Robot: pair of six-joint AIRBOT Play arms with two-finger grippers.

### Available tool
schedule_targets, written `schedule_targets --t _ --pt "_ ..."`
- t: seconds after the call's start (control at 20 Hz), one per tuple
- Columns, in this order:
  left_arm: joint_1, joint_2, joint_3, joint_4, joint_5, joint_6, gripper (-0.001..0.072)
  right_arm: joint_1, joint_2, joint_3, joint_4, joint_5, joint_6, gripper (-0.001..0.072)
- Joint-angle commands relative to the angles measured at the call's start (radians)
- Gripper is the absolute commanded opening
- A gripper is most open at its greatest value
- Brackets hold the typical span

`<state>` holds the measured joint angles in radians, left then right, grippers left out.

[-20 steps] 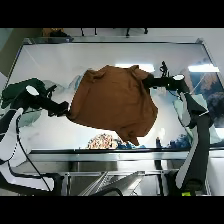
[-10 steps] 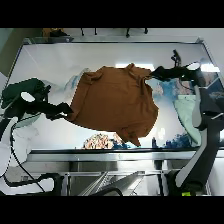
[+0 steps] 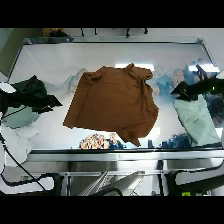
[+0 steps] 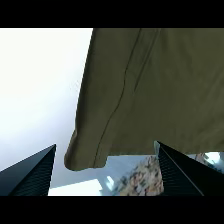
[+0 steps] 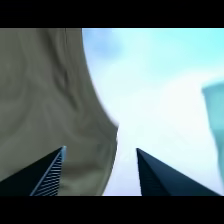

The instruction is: Fold the shirts.

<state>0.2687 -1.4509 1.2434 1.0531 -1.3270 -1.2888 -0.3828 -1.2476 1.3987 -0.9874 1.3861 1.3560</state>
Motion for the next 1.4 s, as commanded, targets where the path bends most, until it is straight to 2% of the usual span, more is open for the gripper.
schedule_targets --t 0.0,0.1,0.25,0.35,0.6,0.65,0.7,0.75,0.9,1.15,1.3,1.35 --pt "0.020 0.000 0.042 0.001 -0.049 0.024 0.0690 0.011 0.224 -0.410 -0.016 -0.096 0.022 0.0544" --pt "0.014 0.000 0.040 -0.001 -0.051 0.024 0.0690 0.049 0.285 -0.590 0.055 -0.208 0.020 0.0526" --pt "0.001 0.000 0.014 -0.003 -0.054 0.024 0.0690 0.126 0.265 -0.737 0.240 -0.349 -0.075 0.0524" --pt "-0.005 0.000 -0.003 0.000 -0.055 0.024 0.0690 0.178 0.216 -0.741 0.283 -0.398 -0.108 0.0445" --pt "-0.005 0.000 -0.026 0.002 -0.061 0.024 0.0690 0.224 0.131 -0.741 0.395 -0.425 -0.199 0.0434" --pt "-0.005 0.000 -0.049 0.003 -0.057 0.024 0.0689 0.224 0.132 -0.740 0.414 -0.425 -0.223 0.0370" --pt "-0.006 0.000 -0.082 0.002 -0.042 0.024 0.0690 0.224 0.134 -0.740 0.436 -0.422 -0.249 0.0211" --pt "-0.008 0.000 -0.126 0.002 -0.016 0.024 0.0689 0.224 0.134 -0.739 0.439 -0.417 -0.253 0.0118" --pt "-0.039 0.000 -0.244 0.003 0.074 0.035 0.0689 0.224 0.134 -0.739 0.439 -0.401 -0.253 0.0014" --pt "-0.131 0.000 -0.333 0.009 0.285 0.035 0.0689 0.224 0.155 -0.738 0.439 -0.391 -0.258 0.0014" --pt "-0.179 -0.001 -0.339 0.100 0.317 0.023 0.0687 0.224 0.175 -0.738 0.439 -0.389 -0.258 0.0014" --pt "-0.182 -0.001 -0.340 0.108 0.316 0.024 0.0575 0.224 0.183 -0.738 0.439 -0.386 -0.261 0.0014"
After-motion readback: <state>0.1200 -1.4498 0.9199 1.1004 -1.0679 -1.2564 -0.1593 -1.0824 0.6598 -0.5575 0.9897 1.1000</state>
